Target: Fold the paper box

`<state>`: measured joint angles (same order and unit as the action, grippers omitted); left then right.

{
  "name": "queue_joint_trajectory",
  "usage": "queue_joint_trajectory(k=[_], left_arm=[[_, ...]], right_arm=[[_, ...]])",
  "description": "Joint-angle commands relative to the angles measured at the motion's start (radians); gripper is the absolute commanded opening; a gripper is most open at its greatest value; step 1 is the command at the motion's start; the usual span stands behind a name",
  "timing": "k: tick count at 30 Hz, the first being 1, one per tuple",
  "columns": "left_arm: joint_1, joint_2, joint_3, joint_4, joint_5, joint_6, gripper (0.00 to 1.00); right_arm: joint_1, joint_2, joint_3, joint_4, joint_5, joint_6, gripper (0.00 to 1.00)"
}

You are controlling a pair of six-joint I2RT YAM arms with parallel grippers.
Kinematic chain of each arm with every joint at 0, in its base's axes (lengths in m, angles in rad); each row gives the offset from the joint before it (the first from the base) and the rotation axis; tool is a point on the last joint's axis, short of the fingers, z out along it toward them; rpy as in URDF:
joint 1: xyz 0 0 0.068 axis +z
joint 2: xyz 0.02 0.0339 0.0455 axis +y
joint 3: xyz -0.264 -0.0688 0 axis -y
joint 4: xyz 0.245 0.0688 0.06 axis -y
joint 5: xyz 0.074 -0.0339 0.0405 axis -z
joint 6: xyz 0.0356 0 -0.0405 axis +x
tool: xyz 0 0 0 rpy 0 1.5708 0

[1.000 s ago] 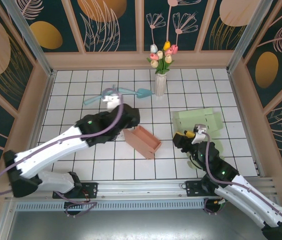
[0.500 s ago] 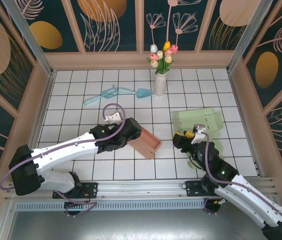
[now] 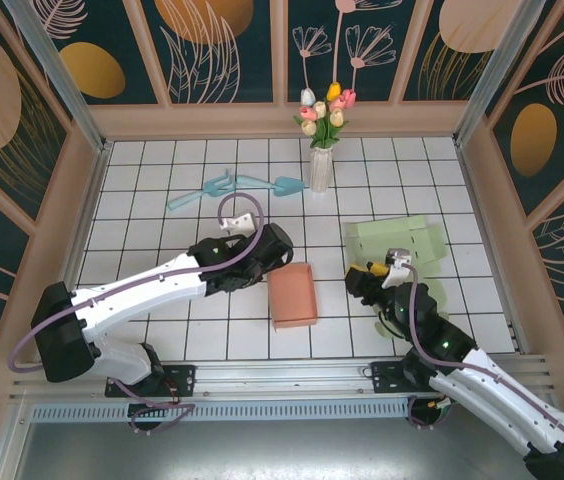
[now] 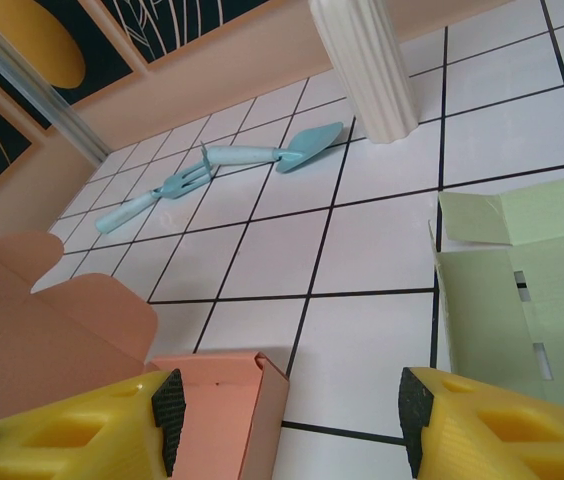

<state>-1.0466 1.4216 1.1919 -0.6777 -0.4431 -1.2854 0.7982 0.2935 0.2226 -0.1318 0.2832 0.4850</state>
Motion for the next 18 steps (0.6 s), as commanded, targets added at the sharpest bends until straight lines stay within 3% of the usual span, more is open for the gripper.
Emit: queue_joint_trajectory(k=[1,3,11,18], left_arm=[[-0.004,0.043,0.1,-0.098,-0.051,0.147,0.1],[-0.004,0.085,0.174,-0.125,-0.047,0.265,0.01],[-0.005,0.195,0.332,-0.155,-0.097,0.733,0.0],[-0.063,0.21,0.327,-0.095,-0.197,1.314,0.0]], right_arm=[[-0.003,0.028,-0.009,0.04,-0.012,-0.001,0.61],[-0.003,0.063,-0.01,0.064,-0.032,-0.015,0.61],[-0.003,0.25,0.027,0.125,-0.083,-0.051,0.61],[-0.002,0.273,0.084,0.093,-0.04,-0.038,0.61]])
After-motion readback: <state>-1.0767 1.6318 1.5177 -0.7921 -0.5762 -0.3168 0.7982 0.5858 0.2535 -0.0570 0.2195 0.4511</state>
